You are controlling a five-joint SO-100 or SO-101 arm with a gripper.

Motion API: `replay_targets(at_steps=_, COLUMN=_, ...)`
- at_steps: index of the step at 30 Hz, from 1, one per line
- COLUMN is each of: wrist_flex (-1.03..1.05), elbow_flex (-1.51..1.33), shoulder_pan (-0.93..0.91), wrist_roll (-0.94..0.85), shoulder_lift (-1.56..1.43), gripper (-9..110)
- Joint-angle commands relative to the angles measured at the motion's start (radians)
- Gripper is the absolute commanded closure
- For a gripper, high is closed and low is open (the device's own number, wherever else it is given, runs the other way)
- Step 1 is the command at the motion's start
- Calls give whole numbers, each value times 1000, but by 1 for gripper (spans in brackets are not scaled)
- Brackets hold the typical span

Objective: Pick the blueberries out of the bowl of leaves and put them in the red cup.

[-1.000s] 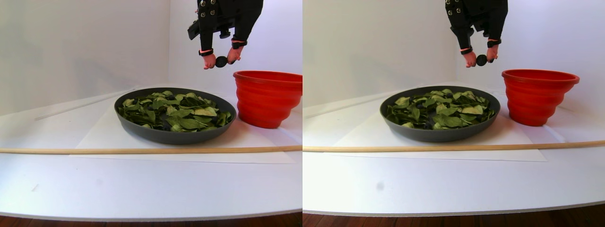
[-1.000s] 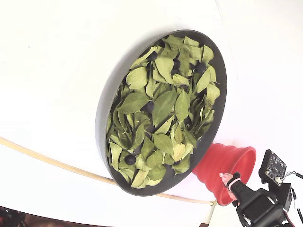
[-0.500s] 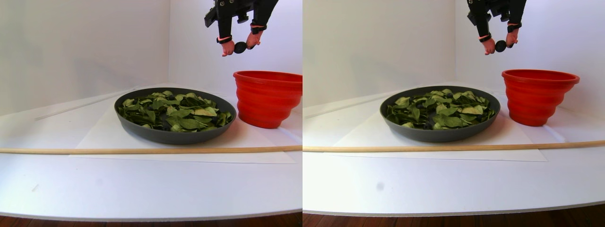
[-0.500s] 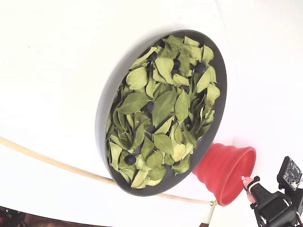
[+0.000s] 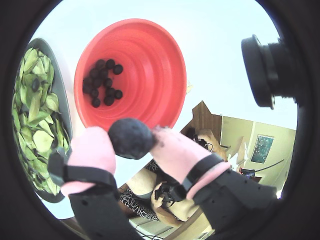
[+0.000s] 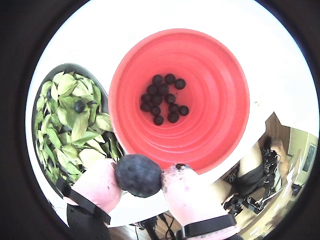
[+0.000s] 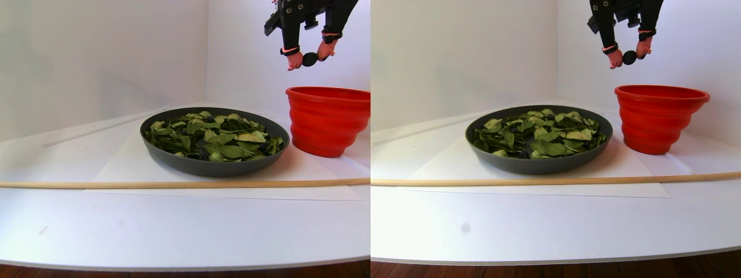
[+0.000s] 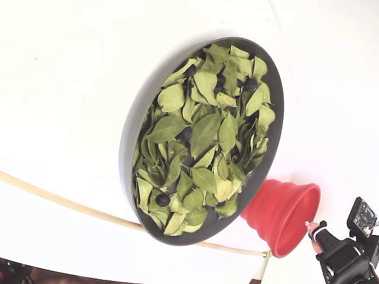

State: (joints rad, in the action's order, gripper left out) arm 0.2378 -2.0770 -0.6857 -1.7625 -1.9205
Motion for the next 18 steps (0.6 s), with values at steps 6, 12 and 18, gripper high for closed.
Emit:
replay_targets(at_steps=6, wrist_flex=-49, elbow_flex=107, shoulder_pan=-64, wrist_roll=-14, shoulder_lift=37, gripper=86)
replay_targets(at_steps=12, wrist_flex=-63, elbow_flex=147, shoulder_pan=-86, wrist_roll=-17, shoulder_lift=84, gripper=86)
replay_targets(at_steps=18, wrist_flex=-71, elbow_flex=184, shoulder_pan=-106, wrist_roll=-18, shoulder_lift=126, gripper=86)
